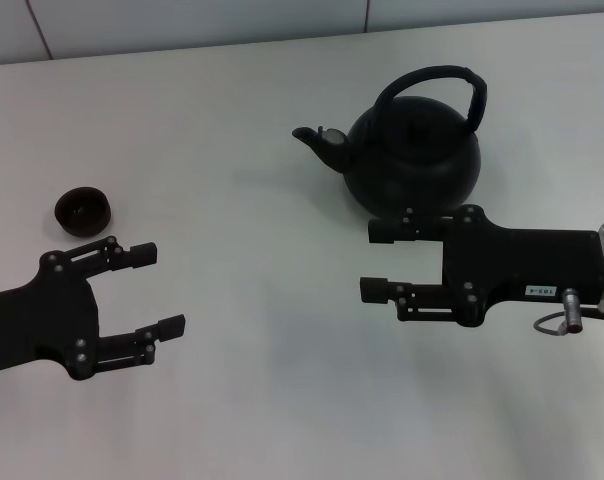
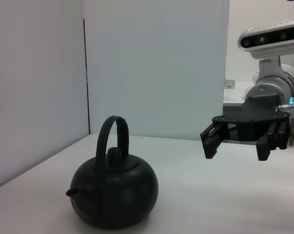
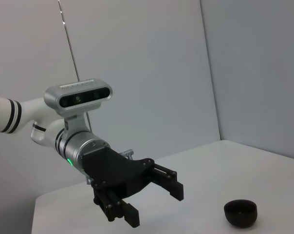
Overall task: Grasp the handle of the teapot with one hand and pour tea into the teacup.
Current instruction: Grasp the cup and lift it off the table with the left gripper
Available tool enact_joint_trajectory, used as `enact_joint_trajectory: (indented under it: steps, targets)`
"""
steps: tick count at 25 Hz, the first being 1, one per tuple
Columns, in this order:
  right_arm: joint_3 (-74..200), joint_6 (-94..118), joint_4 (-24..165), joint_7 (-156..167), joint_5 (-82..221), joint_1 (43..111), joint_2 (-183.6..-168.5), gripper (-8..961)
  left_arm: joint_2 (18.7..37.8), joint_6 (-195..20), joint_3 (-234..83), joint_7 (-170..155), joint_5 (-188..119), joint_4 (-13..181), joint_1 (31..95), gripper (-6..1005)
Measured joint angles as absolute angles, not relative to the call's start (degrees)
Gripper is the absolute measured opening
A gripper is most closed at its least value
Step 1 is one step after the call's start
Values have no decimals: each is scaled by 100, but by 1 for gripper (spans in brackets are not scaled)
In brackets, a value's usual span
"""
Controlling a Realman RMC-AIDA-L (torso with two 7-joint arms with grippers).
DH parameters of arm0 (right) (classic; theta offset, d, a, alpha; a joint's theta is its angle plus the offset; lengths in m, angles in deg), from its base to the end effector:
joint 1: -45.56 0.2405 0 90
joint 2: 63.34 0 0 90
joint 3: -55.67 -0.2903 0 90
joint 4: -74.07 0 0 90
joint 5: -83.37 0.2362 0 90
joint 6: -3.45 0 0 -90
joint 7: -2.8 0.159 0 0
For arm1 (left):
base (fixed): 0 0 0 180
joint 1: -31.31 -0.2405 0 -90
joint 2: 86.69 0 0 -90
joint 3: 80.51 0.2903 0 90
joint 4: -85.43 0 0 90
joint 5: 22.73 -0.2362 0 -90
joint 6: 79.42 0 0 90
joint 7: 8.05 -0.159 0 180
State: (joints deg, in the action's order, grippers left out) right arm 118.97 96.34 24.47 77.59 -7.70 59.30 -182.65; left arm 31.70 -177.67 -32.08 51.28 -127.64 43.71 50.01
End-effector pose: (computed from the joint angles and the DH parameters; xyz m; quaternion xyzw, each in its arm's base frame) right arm 0.2889 0.3021 -0.0315 -0.9346 0.1443 0.3083 0.1032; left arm -0.3201 0.3032 -0.0209 -0.9533 -0.0637 -0.2659 0.1282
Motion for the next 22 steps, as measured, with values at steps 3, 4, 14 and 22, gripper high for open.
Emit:
enact_joint_trajectory:
  steps: [3, 4, 14, 22]
  targets:
    - [11896, 9635, 2454, 7756, -771, 5928, -18263, 678, 3170, -17768, -3208, 5128, -12763, 4375, 5002, 801]
    - [11895, 9635, 2455, 7746, -773, 5927, -18262, 678, 3171, -17768, -3207, 5128, -12763, 4377, 5008, 800]
    - [11895, 9644, 2459, 7724, -778, 5927, -18260, 676, 3170, -17723, -3208, 5098, -12758, 4378, 5012, 796]
    - [11895, 9644, 2447, 7721, -778, 5927, -18270, 678, 3179, -17528, -3296, 5059, -12595, 4405, 5014, 793]
